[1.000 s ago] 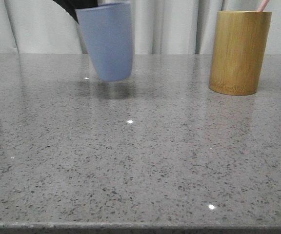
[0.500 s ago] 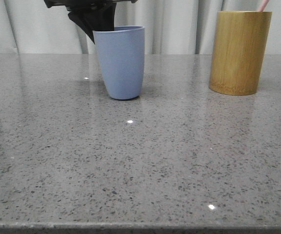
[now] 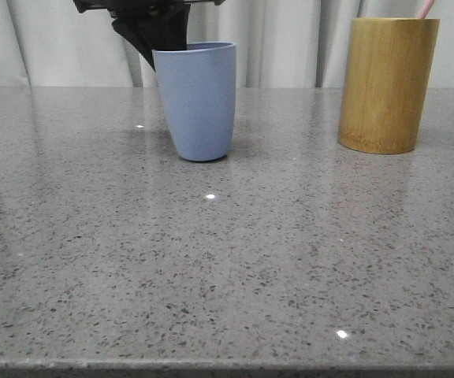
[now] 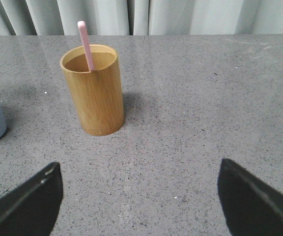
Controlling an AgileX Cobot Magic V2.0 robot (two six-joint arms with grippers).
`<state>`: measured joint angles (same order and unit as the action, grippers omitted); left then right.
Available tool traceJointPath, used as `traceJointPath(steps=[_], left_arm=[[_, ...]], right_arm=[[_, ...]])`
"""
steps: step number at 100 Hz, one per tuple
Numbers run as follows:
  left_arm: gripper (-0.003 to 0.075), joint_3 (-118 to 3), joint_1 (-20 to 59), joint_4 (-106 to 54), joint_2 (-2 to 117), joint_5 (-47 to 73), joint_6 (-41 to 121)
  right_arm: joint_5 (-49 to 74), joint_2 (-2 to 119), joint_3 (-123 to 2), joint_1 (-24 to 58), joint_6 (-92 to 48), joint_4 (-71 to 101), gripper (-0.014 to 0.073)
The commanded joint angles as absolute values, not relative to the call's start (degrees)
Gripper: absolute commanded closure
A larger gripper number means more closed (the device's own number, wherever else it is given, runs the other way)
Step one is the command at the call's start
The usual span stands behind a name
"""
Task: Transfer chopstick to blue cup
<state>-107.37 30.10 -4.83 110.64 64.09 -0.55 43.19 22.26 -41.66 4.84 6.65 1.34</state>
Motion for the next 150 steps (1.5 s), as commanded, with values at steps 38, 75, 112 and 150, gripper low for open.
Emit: traceJointPath(steps=[38,75,112,150], left_arm=[[0.0181,-109.2,30.6,-5.8,107.8,61.6,-0.8],[0.0162,-111.7,30.5,-3.8,104.0,62.2,-0.8],[0.0162,-110.7,29.8,0.0,94.6,61.6,-1.6],[0.0162,-88.4,18.8,2.5,76.7,52.8,-4.4]], right_arm=[[38.6,23.3,-43.6,4.6,6.5,1.3,-0.0041],[38.6,23.3,-43.6,4.6,6.5,1.3,-0.0041],[40.0,23.3,-43.5,4.6,6.5,1.3,-0.0041],[40.0,23.3,-43.5,4.6,6.5,1.3,-0.0041]])
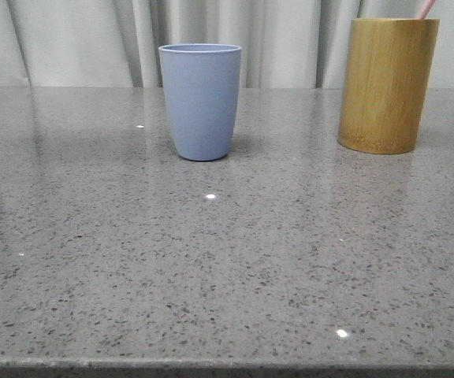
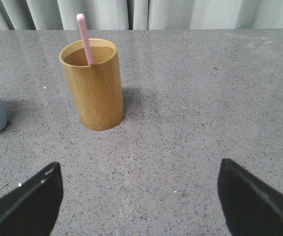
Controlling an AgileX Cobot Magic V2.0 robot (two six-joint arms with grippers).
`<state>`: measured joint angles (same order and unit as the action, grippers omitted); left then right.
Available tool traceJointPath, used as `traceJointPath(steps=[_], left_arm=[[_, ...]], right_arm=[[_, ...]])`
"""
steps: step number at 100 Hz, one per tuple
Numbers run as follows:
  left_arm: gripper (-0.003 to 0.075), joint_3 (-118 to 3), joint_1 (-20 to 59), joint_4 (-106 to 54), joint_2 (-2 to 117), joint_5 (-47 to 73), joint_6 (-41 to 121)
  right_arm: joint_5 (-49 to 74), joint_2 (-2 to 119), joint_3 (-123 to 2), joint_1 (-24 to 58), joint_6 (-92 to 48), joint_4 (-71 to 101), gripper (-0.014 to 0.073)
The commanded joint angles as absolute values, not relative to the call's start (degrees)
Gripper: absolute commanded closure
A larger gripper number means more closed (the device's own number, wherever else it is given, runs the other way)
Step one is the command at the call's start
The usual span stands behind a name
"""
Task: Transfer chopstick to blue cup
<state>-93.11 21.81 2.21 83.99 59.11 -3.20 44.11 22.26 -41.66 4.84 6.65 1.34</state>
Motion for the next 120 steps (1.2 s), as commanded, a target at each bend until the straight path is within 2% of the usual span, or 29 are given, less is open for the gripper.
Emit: traceJointPath(steps=[1,28,57,83,102,120], left_arm=[[0.0162,-87.2,18.6,2.5,75.8,52.6,-4.4],[0.0162,-63.5,10.7,2.0,56.8,46.1,-5.6],[0.0162,-43.7,9.4,1.3,35.8,43.6,-7.3],[0.0162,-37.7,9.4,1.2,26.4,43.6,-7.3],[0.0162,-37.4,9.4,1.2,26.0,43.4,-7.3],[0.0162,-37.4,9.4,1.2,26.0,43.2,-7.3]], right_arm=[[40.0,23.3,-43.5,4.6,6.5,1.3,-0.0041],[39.1,23.3,-43.5,4.6,6.5,1.3,-0.0041],[37.5,23.3,-43.5,4.6,6.5,3.6,-0.0041],[20.8,23.3,-37.1,4.6,2.7,6.1,-0.0041],[1.9,23.3,-27.3,5.2,2.7,6.1,-0.0041],[-6.9,26.1,-22.8,8.8,2.7,6.1,-0.0041]])
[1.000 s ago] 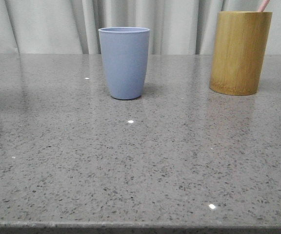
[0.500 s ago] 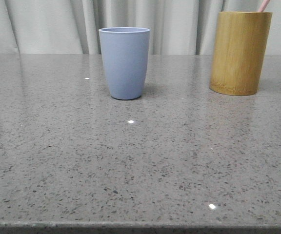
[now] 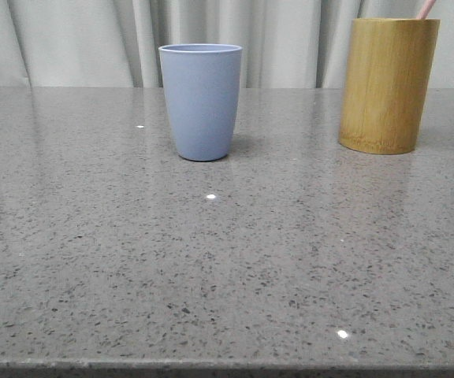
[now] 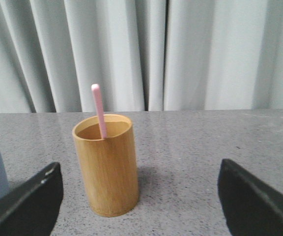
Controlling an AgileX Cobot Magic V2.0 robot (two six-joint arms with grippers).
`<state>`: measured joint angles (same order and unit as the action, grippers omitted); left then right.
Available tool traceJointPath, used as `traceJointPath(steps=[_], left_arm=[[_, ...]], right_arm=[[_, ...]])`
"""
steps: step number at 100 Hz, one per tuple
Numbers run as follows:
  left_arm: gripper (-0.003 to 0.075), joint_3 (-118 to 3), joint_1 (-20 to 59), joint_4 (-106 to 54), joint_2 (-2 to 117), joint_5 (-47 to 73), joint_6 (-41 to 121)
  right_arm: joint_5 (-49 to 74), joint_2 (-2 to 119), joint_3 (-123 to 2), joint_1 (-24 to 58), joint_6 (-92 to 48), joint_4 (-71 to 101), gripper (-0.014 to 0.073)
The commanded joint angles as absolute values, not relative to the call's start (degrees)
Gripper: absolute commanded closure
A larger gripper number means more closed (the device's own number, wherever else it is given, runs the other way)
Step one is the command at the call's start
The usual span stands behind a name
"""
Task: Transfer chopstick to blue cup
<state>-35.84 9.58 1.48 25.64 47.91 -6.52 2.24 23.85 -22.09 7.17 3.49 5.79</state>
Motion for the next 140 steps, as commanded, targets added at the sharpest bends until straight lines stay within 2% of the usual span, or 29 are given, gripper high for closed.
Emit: traceJointPath(steps=[1,24,57,96,131,140], left_arm=[[0.0162,-37.4,9.4,1.2,26.0,43.2,-7.3],[0.0164,-37.4,9.4,1.2,26.0,43.1,-7.3],[0.0164,-37.4,9.4,1.2,26.0,43.1,-7.3],[0.0164,-37.4,9.4,1.2,26.0,43.1,-7.3],[0.0164,-37.4,9.4,1.2,26.0,43.1,-7.3],[0.0164,-37.4,9.4,1.2,26.0,42.6,-7.3]], right_arm=[[-7.3,26.5,-22.8,9.2,2.7,6.1,-0.0041],[-19.8,36.0,-22.8,13.7,2.7,4.3,-0.0041],[-38.5,54.0,-24.7,13.8,2.9,2.1,-0.0041],[-43.2,67.4,-32.8,13.8,3.0,2.1,-0.0041],[-47.5,71.1,-34.6,13.8,3.4,2.1,-0.0038],[-47.6,71.6,-35.0,13.8,3.4,2.1,-0.0003]])
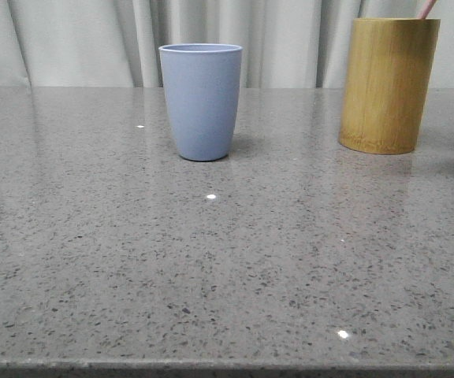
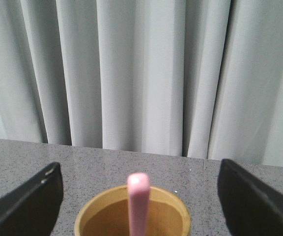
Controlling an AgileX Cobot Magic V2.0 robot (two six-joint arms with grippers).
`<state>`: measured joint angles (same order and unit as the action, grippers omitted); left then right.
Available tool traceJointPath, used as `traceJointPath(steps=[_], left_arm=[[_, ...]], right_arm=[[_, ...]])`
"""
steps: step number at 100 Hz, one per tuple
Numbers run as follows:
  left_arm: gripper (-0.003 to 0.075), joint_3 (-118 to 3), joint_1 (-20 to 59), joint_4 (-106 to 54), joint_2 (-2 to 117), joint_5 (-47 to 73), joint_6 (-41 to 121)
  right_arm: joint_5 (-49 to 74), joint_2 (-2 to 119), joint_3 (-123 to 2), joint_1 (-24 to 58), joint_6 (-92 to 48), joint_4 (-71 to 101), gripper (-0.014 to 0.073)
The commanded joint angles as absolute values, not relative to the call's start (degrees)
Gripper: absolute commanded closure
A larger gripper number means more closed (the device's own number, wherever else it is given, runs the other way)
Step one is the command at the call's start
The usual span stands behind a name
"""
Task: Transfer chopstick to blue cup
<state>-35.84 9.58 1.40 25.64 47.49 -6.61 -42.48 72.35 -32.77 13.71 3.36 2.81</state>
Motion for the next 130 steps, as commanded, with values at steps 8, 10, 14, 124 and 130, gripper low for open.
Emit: traceJointPath(steps=[8,10,14,124,130], left_arm=[[0.0164,-37.4,9.4,1.2,26.0,42.2,-7.3],[0.0164,-37.4,9.4,1.2,26.0,42.2,-7.3],[0.0164,-37.4,9.4,1.2,26.0,42.1,-7.3],[0.0164,-37.4,9.4,1.2,26.0,42.1,-7.3],[0.0164,-37.4,9.4,1.2,26.0,42.1,-7.3]], right_arm=[[-47.7,72.1,-35.0,13.8,3.4,2.1,0.007],[-47.7,72.2,-35.0,13.8,3.4,2.1,0.0084],[-47.7,72.4,-35.0,13.8,3.4,2.1,0.0126],[-38.2,72.6,-46.7,13.8,3.4,-0.7,0.066],[-33.4,72.3,-50.0,13.8,3.4,-0.9,0.066]])
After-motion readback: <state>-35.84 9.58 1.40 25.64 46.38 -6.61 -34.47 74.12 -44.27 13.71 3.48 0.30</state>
